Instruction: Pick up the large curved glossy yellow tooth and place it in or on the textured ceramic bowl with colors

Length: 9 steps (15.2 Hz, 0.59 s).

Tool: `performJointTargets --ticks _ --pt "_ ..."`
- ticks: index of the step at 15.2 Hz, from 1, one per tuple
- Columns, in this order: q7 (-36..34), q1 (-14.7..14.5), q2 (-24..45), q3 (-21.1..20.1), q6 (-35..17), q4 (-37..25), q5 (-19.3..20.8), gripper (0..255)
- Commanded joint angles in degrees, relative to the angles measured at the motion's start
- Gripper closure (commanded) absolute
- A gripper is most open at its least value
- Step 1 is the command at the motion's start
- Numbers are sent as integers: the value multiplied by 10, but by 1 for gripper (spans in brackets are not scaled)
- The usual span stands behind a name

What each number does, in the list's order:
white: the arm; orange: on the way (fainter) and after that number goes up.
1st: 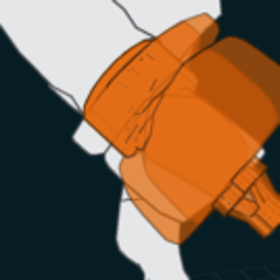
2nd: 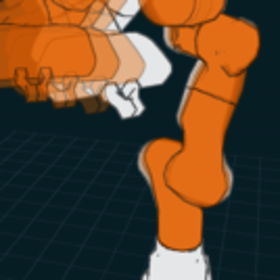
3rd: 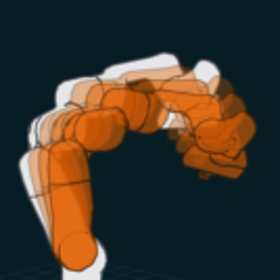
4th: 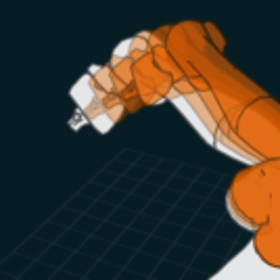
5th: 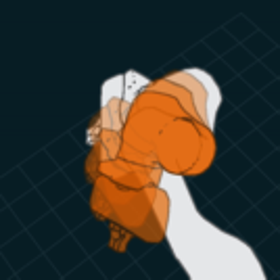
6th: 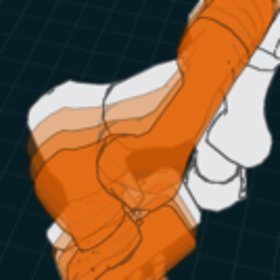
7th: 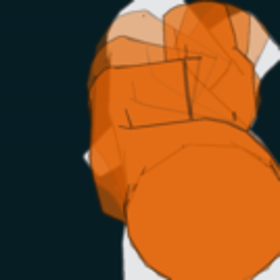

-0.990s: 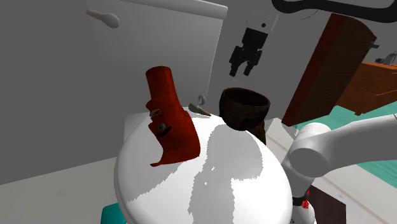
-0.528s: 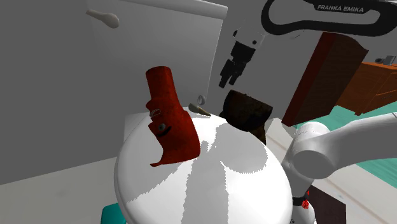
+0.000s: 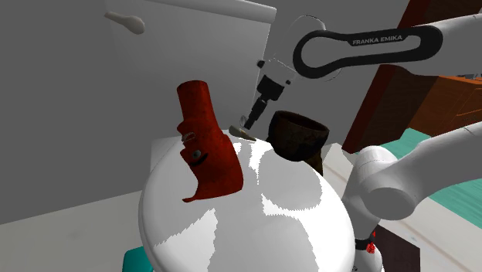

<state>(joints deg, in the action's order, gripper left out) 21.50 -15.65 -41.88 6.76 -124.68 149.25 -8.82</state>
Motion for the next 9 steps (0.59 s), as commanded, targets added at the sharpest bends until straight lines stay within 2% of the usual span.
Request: performJointTargets --ticks 1,9 --pt "25 -16 10 5 -30 12 -8 0" --pt "31 -26 45 4 -91 37 -20 0"
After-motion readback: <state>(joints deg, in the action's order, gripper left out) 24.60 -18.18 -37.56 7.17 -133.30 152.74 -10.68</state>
